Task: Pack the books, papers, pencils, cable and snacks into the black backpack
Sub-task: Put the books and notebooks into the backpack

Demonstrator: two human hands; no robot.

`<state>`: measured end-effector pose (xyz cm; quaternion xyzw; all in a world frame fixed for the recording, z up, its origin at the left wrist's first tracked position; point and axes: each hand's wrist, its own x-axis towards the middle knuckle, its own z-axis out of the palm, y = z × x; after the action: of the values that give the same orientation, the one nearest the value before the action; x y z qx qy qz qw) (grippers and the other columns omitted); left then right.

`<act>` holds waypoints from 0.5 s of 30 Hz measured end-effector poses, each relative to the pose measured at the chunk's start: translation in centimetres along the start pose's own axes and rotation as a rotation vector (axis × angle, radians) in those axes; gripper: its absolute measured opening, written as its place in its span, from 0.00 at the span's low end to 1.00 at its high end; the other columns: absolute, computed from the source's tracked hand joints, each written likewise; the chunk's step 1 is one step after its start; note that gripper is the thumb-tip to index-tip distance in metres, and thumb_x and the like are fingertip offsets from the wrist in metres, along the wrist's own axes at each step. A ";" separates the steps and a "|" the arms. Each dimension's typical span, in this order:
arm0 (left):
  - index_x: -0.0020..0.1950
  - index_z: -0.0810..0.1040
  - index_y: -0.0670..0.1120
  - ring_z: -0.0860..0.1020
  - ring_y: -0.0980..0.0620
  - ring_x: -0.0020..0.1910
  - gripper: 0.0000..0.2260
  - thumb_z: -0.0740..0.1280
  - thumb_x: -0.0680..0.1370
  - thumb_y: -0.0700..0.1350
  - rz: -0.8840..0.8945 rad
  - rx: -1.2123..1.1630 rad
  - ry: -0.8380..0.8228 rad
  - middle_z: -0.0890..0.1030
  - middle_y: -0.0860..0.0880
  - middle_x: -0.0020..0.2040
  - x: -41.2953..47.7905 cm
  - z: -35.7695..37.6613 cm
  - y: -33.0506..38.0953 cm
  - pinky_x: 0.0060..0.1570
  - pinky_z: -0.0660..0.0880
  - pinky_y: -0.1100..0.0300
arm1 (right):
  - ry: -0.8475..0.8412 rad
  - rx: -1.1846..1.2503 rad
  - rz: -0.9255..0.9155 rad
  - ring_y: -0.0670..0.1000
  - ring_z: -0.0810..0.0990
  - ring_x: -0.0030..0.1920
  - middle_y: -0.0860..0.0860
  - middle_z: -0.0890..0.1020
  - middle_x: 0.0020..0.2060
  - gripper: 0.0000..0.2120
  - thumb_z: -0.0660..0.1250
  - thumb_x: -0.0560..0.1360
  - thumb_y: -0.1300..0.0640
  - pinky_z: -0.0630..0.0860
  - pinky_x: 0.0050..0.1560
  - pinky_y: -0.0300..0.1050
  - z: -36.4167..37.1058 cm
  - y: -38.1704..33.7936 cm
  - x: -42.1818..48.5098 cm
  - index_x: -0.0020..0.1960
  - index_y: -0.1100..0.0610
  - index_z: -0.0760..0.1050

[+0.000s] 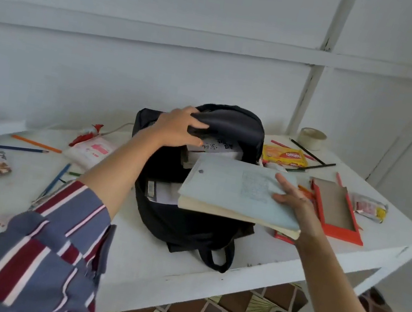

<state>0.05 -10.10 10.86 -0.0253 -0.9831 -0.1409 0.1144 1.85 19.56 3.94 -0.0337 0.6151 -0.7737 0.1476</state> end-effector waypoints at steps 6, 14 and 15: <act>0.67 0.73 0.48 0.65 0.51 0.68 0.26 0.74 0.71 0.45 0.079 -0.177 -0.072 0.65 0.49 0.69 0.8 -1.7 -1.8 0.65 0.59 0.62 | 0.203 0.353 -0.071 0.54 0.80 0.51 0.53 0.77 0.57 0.20 0.64 0.73 0.71 0.82 0.43 0.42 5.7 1.6 2.6 0.60 0.54 0.77; 0.66 0.74 0.48 0.65 0.52 0.67 0.27 0.75 0.69 0.45 0.148 -0.218 -0.042 0.66 0.49 0.68 1.7 -2.0 -2.6 0.64 0.59 0.64 | 0.361 0.059 -0.070 0.54 0.70 0.67 0.51 0.66 0.71 0.26 0.62 0.78 0.58 0.68 0.67 0.49 14.2 4.2 6.8 0.74 0.51 0.60; 0.66 0.74 0.48 0.65 0.52 0.68 0.26 0.75 0.69 0.45 0.149 -0.219 -0.039 0.66 0.49 0.68 1.7 -2.1 -2.7 0.64 0.59 0.64 | 0.283 0.026 0.007 0.56 0.72 0.65 0.51 0.66 0.70 0.28 0.61 0.79 0.55 0.72 0.63 0.51 14.6 4.0 7.6 0.76 0.49 0.54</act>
<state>-1.39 -13.27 12.52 -0.1135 -0.9593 -0.2377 0.1020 -1.20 2.99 2.57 0.0799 0.6197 -0.7782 0.0627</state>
